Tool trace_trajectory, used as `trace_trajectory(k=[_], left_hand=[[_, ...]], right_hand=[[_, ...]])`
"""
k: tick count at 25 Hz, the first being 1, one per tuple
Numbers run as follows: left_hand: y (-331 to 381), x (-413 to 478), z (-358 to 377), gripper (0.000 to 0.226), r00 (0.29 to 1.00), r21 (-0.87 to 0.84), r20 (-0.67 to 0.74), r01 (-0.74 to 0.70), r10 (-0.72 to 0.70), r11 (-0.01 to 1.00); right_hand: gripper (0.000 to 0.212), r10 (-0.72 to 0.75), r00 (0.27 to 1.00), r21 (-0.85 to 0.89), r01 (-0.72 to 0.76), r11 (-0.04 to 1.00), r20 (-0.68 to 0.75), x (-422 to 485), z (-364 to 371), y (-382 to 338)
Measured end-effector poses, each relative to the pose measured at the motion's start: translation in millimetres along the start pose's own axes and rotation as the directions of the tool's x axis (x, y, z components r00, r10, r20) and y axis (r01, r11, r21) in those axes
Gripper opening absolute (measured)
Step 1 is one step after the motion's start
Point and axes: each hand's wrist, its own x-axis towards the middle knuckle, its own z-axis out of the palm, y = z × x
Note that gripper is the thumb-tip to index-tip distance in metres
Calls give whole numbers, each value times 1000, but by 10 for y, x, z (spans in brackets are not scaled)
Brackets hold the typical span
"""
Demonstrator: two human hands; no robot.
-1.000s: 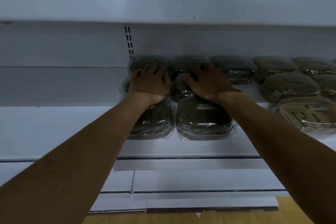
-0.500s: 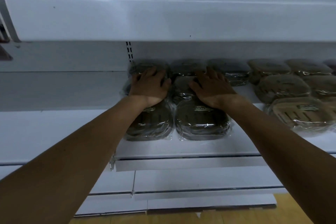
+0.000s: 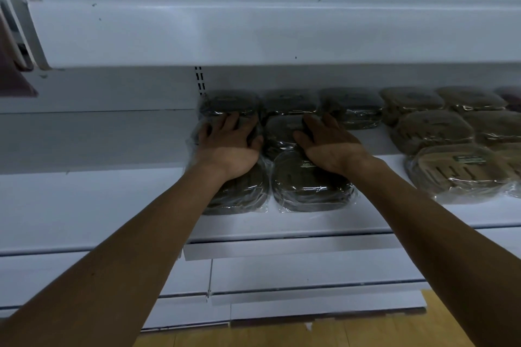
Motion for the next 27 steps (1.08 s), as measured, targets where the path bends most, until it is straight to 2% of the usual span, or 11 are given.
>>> trace_trajectory(k=[4,8,12,15,18,19,21,25,27], left_hand=[[-4,0,-10,55,1000,-2,7,-1,1,1000],[22,-38,-45,53,1000,-52,5,15,-15,999],[110,-293,-77,57,982,27,-125,-141,143,990],[232,-512,-25,59,974,54,-99,-200,204,978],[301,-561,43,61,977,41,-61,-201,203,979],[305,-561,63,63,979,50,-55,-196,198,979],[311,-563,79,65,980,66,-54,-188,192,980],[337,-589,78,64,981,76,-39,-186,190,980],[349,-609,75,63,980,95,-45,-188,193,978]], right_hand=[[59,6,1000,5,-6,1000,30,-25,-30,-15],[63,5,1000,-10,-6,1000,-27,-166,-58,-25],[61,-83,994,-79,77,994,-72,-447,-54,51],[71,-128,988,-80,121,989,-89,-614,-31,134],[89,-155,987,-130,150,980,-30,-774,-3,165],[84,-169,986,-143,167,975,1,-817,6,138],[56,-159,987,-91,158,983,-8,-830,31,78],[48,-142,990,-81,141,987,-10,-802,44,20],[39,-120,987,-28,124,992,106,-811,50,2]])
